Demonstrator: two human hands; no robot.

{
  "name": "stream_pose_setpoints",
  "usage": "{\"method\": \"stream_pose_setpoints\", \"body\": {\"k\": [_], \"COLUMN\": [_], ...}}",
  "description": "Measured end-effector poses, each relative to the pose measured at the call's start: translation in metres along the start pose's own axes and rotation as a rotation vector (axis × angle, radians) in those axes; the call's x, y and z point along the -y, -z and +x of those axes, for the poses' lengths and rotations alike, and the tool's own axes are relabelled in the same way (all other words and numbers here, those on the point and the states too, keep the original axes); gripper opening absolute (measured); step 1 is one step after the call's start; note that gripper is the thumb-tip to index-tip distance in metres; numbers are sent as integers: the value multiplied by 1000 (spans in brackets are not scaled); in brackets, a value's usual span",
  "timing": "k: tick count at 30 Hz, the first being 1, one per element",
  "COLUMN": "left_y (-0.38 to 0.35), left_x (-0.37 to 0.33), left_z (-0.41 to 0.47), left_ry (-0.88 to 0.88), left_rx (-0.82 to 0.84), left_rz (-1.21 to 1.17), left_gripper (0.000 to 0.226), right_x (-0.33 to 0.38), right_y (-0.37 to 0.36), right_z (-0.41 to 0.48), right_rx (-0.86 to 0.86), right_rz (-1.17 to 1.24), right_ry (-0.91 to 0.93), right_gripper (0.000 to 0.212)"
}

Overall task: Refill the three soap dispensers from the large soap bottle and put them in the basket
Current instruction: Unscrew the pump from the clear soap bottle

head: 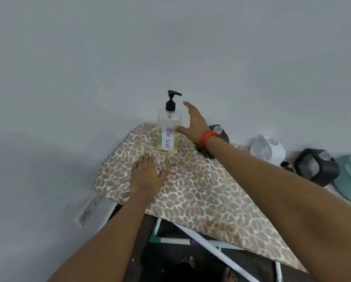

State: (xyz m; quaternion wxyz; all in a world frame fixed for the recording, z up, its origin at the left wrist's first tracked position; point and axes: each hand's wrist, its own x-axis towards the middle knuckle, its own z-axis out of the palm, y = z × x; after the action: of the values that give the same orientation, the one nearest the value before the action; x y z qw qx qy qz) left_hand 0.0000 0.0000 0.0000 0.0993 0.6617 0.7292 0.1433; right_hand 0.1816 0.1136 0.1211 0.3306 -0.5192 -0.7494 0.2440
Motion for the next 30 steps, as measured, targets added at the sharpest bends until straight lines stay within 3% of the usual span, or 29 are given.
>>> {"method": "stream_pose_setpoints", "body": {"k": [7, 15, 20, 24, 26, 30], "left_y": [-3, 0, 13, 37, 51, 75], "left_x": [1, 2, 3, -20, -48, -117], "left_z": [1, 0, 3, -5, -18, -53], "left_ry": [-5, 2, 100, 150, 67, -231], "left_rx": [-24, -52, 14, 61, 138, 310], "left_rz": [-6, -82, -255, -588, -721, -771], "left_gripper": [83, 84, 75, 74, 82, 135], "right_x": [-2, 0, 7, 14, 19, 26], "right_y": [-11, -8, 37, 99, 131, 186], "right_z": [11, -10, -49, -89, -113, -163], "right_rx": [42, -3, -29, -79, -112, -175], "right_rz": [179, 241, 279, 256, 240, 211], "right_ry": [-25, -23, -7, -13, -10, -16], "right_gripper": [66, 58, 55, 54, 59, 69]}}
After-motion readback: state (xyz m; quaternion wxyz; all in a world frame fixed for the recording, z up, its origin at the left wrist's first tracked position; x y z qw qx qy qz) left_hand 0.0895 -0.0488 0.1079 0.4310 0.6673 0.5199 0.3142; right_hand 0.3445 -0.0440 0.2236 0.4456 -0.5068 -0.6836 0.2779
